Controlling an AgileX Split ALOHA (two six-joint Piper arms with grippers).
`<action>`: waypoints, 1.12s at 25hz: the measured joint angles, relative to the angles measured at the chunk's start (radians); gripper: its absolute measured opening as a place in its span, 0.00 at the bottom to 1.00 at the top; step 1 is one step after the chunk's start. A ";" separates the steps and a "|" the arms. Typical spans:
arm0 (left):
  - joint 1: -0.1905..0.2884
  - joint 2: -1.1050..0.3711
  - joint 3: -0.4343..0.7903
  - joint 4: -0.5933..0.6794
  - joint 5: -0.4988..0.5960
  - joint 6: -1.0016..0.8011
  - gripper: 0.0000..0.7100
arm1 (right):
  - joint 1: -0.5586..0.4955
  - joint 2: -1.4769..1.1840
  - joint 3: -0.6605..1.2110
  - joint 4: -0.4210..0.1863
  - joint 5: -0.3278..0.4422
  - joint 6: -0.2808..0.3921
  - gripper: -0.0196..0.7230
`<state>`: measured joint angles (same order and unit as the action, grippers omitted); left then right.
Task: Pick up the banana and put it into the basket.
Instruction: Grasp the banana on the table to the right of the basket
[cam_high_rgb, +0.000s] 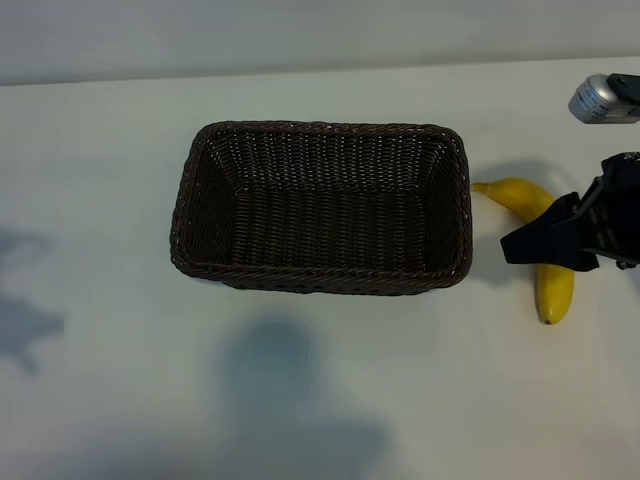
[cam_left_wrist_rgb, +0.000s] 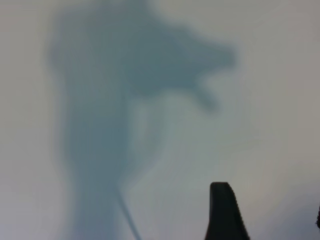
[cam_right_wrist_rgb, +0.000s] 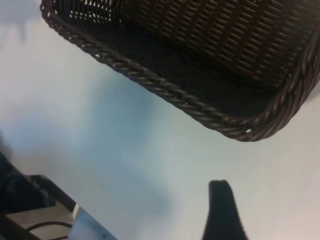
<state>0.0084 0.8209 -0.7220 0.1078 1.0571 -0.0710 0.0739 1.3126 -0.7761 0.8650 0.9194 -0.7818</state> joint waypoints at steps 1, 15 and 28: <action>0.000 -0.065 0.031 0.000 0.000 0.001 0.67 | 0.000 0.000 0.000 0.000 0.000 0.000 0.66; 0.000 -0.459 0.216 -0.095 0.003 0.040 0.67 | 0.000 0.000 0.000 0.000 0.000 0.008 0.66; 0.000 -0.495 0.220 -0.108 -0.007 0.051 0.67 | 0.000 0.000 0.000 0.000 -0.011 0.025 0.66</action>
<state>0.0084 0.3259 -0.5015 0.0000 1.0502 -0.0204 0.0739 1.3126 -0.7761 0.8650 0.9083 -0.7570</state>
